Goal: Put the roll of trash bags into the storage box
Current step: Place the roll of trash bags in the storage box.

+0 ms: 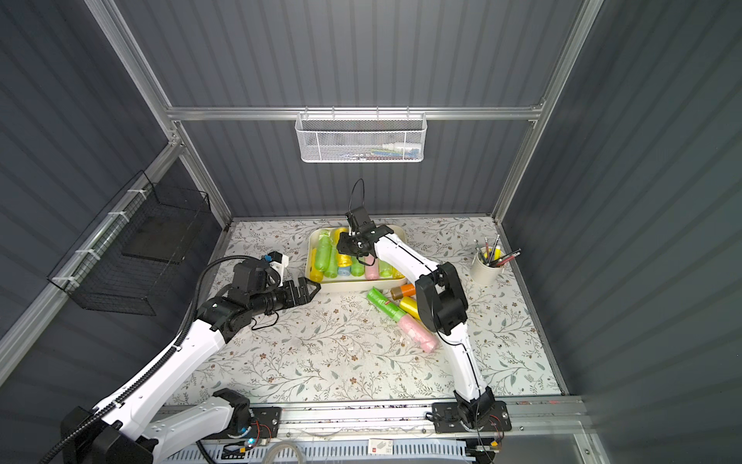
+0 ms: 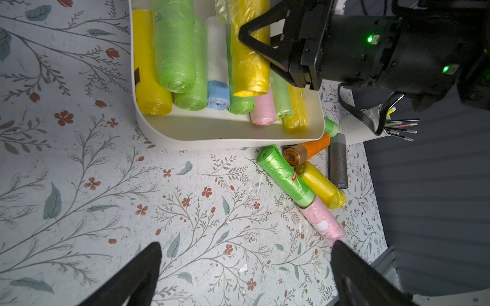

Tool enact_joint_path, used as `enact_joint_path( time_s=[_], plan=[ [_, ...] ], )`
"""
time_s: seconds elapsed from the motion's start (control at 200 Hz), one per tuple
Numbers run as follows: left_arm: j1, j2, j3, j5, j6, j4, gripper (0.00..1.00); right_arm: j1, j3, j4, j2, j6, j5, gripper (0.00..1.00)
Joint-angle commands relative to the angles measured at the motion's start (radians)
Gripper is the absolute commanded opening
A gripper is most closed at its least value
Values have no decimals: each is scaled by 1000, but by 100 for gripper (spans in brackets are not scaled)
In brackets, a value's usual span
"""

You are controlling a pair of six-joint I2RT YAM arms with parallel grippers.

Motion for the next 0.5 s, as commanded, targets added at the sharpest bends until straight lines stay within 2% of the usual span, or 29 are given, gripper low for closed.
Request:
enact_joint_path(
  time_s=[0.0,0.495],
  plan=[
    [0,10,21,4,22,-6,100,-2,46,13,22,22,-24,39],
    [-1,21,21,4,22,-7,100,-17,121,41,122,81,-60,38]
  ],
)
